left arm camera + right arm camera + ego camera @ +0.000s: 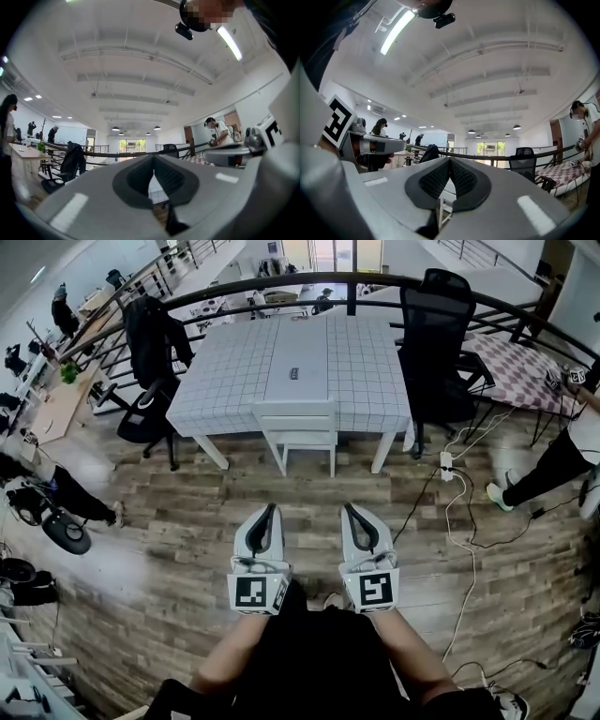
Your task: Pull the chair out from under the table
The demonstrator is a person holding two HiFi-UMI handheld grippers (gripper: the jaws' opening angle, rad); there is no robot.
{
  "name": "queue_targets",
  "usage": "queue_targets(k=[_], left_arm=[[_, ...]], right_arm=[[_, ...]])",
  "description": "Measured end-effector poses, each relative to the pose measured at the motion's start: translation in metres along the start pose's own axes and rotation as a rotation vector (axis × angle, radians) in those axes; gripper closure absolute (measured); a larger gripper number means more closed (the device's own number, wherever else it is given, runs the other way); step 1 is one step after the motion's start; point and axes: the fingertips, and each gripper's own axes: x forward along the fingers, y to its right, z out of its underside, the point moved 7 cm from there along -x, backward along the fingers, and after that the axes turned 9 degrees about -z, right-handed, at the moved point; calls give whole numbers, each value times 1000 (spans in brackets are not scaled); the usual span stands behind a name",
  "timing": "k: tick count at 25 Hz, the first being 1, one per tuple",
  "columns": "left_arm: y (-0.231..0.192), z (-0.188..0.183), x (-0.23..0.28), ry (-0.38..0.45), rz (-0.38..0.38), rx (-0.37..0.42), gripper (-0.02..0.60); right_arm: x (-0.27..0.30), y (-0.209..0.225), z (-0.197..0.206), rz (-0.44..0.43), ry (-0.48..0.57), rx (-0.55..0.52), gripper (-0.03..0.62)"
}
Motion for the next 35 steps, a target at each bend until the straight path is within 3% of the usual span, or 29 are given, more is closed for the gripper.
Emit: queue_targets(k=[4,9,18,22,27,31,35], left_arm=[[1,5,6,-25,-21,-19,572],[10,13,5,5,0,3,572],[-5,9,51,37,-3,-4,572],[-26,19,80,37,-14,-24,572],[-49,64,126,11,-12,-55,572],[-101,75,198,-42,29,-70,572],[-125,80,268,-71,58,-92,572]], right_arm=[[0,6,5,5,16,13,599],[-7,8,19,34,20,15,599],[35,28,18,-17,-5,-37,599],[72,39,25,-15,-23,-43,599],[120,49,55,0,-30,-48,599],[206,51,65,14,-94,-12,599],[275,80,61,106,-122,26,599]])
